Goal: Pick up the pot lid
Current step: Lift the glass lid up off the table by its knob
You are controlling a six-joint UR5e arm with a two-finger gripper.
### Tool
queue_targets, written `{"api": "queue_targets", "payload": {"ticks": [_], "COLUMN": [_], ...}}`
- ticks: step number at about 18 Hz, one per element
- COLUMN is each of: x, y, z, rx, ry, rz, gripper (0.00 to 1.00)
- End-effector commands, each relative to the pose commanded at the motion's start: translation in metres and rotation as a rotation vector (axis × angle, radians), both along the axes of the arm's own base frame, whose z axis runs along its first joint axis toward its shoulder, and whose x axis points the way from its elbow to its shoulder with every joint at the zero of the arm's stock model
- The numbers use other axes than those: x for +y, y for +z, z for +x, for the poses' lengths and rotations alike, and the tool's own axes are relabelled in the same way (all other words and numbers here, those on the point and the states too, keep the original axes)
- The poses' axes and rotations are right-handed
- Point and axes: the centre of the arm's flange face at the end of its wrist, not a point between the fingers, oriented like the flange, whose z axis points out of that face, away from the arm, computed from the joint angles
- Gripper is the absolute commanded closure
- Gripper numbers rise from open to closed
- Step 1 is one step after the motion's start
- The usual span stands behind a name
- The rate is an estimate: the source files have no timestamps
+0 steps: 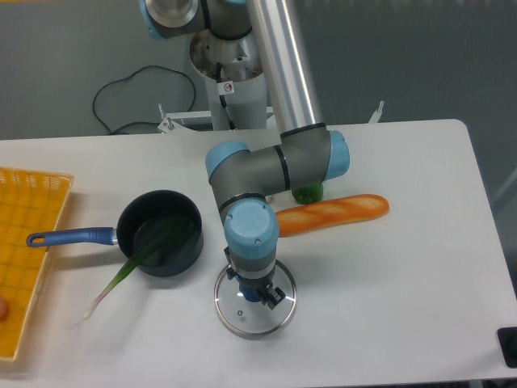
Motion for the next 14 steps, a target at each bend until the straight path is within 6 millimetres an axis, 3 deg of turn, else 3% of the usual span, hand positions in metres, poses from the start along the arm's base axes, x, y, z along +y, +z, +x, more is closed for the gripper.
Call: {"api": "queue_targets", "payload": {"ticks": [14], "x": [-0.036], "y": [0.085], "z": [-0.005], "rx": [0.016], "ry": [-0.001], "rz": [-0.001], "gripper": [0.63]}}
